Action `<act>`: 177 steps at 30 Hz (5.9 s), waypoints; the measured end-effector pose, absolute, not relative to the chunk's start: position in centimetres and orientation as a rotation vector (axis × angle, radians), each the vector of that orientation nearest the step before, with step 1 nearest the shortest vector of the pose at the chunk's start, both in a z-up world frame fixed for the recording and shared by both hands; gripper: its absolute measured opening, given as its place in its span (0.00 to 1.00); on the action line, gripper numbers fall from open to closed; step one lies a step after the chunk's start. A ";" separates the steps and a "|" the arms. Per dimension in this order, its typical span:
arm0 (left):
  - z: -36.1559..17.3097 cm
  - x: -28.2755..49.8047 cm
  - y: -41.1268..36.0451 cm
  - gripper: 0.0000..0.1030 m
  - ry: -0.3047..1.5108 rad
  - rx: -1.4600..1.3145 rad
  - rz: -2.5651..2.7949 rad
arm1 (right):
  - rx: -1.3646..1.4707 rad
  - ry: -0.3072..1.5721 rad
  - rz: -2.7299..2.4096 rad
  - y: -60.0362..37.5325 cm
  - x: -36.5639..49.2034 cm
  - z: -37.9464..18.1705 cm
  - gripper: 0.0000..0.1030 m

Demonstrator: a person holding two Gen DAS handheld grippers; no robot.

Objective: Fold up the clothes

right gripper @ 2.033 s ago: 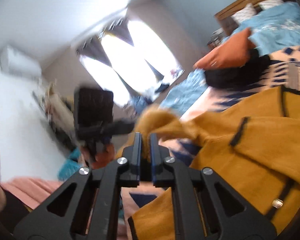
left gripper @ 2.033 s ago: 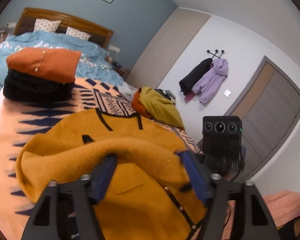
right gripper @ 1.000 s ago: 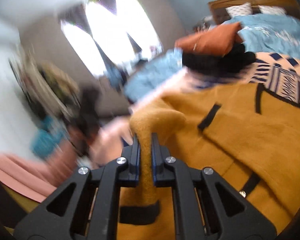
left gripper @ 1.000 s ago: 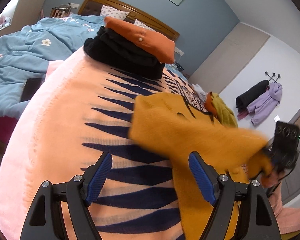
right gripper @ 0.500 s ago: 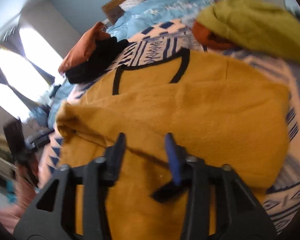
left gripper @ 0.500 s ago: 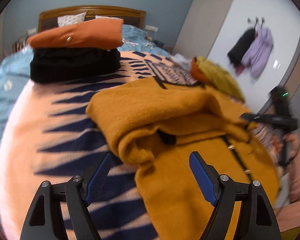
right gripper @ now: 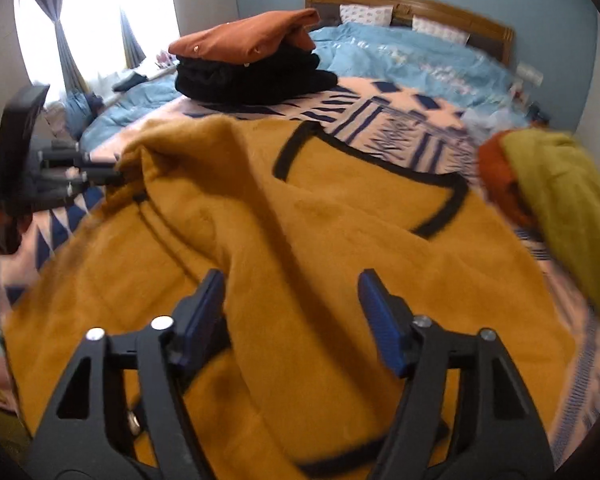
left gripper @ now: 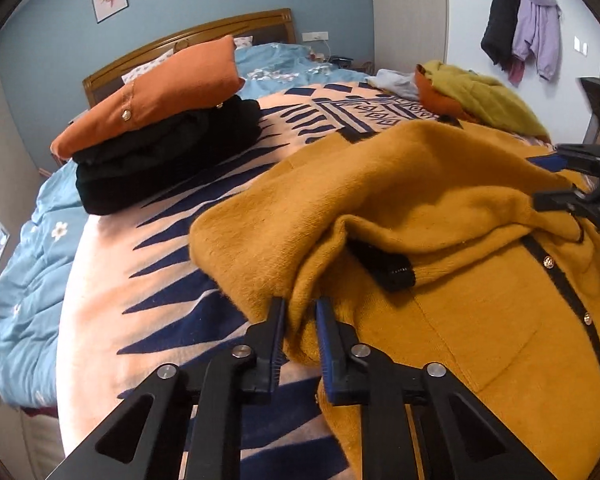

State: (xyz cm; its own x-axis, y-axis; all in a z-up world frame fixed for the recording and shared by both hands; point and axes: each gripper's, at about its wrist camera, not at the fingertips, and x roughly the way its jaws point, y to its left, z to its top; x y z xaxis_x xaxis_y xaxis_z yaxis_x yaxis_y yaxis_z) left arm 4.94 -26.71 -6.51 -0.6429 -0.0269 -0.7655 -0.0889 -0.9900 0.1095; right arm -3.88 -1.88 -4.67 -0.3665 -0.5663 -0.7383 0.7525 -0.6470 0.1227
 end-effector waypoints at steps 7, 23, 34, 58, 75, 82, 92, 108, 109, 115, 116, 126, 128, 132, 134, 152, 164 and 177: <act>-5.8 6.6 -25.0 0.10 0.438 -1.219 2.820 | 1.129 0.242 -1.964 -2.7 -8.2 -5.6 0.07; -6.5 5.0 -22.7 0.39 0.664 -1.194 2.763 | 1.140 0.055 -2.208 2.0 -11.8 -4.1 0.53; -6.1 4.5 -23.9 0.17 0.546 -1.199 2.784 | 0.898 0.715 -2.128 -2.0 -2.7 -5.0 0.53; -6.0 7.9 -22.6 0.16 0.625 -1.147 2.700 | 0.987 0.446 -2.146 8.3 -2.3 -3.9 0.47; -8.4 5.4 -21.7 0.20 0.664 -1.225 2.670 | 1.103 0.347 -2.090 8.2 -6.8 -5.8 0.12; -8.3 6.2 -23.8 0.18 0.641 -1.304 2.738 | 0.903 0.440 -2.190 7.1 -7.0 -1.2 0.11; -5.2 8.7 -27.7 0.50 0.115 -1.167 2.857 | 1.111 0.351 -2.208 8.0 -10.2 -5.8 0.40; -7.4 1.5 -27.0 0.23 0.075 -1.347 2.936 | 1.078 0.117 -2.197 10.9 -6.9 -4.3 0.55; -7.3 1.5 -27.1 0.19 0.201 -1.367 3.018 | 1.075 0.111 -2.204 11.2 -6.8 -4.4 0.55; -7.1 3.4 -28.9 0.15 0.131 -1.382 3.018 | 1.075 0.039 -2.235 13.4 -6.6 -4.2 0.55; -6.7 3.9 -28.6 0.16 0.123 -1.355 3.016 | 1.066 0.037 -2.237 13.5 -6.6 -4.1 0.55; -3.6 6.1 -20.7 0.60 0.164 -1.075 2.875 | 1.109 0.067 -2.202 11.6 -6.9 -5.4 0.55; -3.3 6.7 -18.1 0.70 0.200 -1.032 2.822 | 1.131 0.074 -2.191 11.2 -7.0 -5.8 0.55; -3.0 7.6 -12.6 0.79 0.265 -0.972 2.689 | 1.099 -0.054 -2.166 13.5 -6.7 -4.6 0.59; -3.0 7.9 -9.9 0.79 0.277 -0.955 2.616 | 1.093 -0.113 -2.171 15.3 -6.3 -4.0 0.74; -6.9 9.7 10.2 0.86 0.387 -1.016 2.219 | 1.209 -0.495 -2.125 23.9 -5.0 -5.9 0.90; -9.5 10.1 11.1 0.84 0.325 -1.173 2.254 | 1.231 -0.521 -2.049 21.5 -8.3 -8.0 0.90; -9.2 9.6 8.5 0.15 0.151 -1.166 2.308 | 1.192 -0.497 -2.057 19.4 -10.0 -9.3 0.21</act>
State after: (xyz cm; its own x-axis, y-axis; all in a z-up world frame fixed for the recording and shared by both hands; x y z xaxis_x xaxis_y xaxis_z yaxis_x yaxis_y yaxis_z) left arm 9.59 8.55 -9.19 -0.4764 0.4184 -0.7733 -0.5154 -0.8454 -0.1399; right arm -10.02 19.44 -9.34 -0.3334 -0.7302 -0.5964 0.3771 -0.6831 0.6255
